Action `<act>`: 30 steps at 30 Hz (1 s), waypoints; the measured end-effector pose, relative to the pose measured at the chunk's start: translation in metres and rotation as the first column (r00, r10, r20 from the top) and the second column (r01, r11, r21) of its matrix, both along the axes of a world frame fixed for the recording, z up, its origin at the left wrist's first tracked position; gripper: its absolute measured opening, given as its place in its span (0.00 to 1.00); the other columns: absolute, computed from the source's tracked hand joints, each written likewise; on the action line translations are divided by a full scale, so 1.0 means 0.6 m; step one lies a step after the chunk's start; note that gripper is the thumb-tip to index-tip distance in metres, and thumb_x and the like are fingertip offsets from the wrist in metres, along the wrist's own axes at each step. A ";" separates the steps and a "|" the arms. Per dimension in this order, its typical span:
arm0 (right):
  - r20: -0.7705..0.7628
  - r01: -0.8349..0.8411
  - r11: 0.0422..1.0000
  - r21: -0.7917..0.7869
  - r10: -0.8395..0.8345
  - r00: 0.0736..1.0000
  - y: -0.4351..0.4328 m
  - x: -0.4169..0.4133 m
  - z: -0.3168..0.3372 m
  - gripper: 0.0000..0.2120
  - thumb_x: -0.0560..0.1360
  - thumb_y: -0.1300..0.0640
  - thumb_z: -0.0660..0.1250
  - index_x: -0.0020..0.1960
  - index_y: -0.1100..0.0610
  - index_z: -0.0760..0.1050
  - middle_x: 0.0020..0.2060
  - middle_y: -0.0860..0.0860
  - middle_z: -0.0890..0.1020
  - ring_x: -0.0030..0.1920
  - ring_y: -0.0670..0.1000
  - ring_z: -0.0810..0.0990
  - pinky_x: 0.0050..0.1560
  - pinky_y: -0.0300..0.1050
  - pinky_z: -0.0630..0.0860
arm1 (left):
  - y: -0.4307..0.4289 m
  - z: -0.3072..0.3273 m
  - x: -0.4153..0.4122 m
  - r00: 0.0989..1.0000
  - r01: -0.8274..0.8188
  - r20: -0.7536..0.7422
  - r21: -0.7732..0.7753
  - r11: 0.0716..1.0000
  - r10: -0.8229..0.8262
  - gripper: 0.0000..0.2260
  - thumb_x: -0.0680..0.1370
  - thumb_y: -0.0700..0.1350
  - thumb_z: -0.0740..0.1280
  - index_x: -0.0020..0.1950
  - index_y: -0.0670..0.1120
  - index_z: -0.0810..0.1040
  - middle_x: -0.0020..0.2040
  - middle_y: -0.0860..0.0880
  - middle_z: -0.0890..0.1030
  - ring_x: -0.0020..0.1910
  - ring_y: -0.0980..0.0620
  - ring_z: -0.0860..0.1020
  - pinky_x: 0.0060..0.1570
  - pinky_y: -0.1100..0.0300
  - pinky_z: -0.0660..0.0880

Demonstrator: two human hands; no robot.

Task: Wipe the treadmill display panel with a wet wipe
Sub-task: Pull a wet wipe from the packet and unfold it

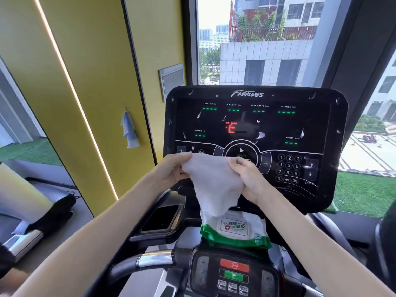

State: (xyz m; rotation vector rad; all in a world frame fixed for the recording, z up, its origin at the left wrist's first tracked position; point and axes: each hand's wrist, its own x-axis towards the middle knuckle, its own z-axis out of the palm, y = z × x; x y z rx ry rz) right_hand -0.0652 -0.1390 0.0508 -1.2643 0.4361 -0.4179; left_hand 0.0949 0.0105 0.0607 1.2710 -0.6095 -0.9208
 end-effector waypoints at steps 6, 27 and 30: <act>-0.049 0.143 0.987 0.078 -0.140 0.989 -0.002 0.010 -0.012 0.08 0.80 0.57 0.60 0.45 0.58 0.74 0.35 0.53 0.80 0.34 0.52 0.79 0.37 0.47 0.77 | -0.004 -0.049 -0.051 0.954 0.211 -0.234 0.094 0.973 -0.185 0.24 0.79 0.61 0.54 0.51 0.44 0.79 0.48 0.45 0.81 0.47 0.48 0.80 0.45 0.55 0.78; 0.229 0.168 0.900 -0.402 -0.079 0.970 -0.035 -0.011 0.022 0.12 0.68 0.75 0.68 0.49 0.66 0.81 0.46 0.57 0.84 0.48 0.50 0.82 0.50 0.41 0.77 | -0.006 0.038 -0.023 0.868 -0.091 0.486 -0.041 0.995 0.099 0.21 0.72 0.25 0.62 0.32 0.48 0.83 0.49 0.50 0.81 0.49 0.55 0.79 0.48 0.52 0.77; 0.263 0.169 0.916 -0.364 -0.073 0.962 -0.042 -0.011 0.026 0.12 0.66 0.71 0.72 0.48 0.63 0.81 0.48 0.58 0.83 0.47 0.49 0.81 0.51 0.42 0.76 | 0.000 0.053 -0.014 0.853 -0.042 0.517 -0.072 0.997 0.073 0.23 0.71 0.22 0.58 0.37 0.46 0.84 0.46 0.48 0.83 0.47 0.52 0.81 0.45 0.53 0.78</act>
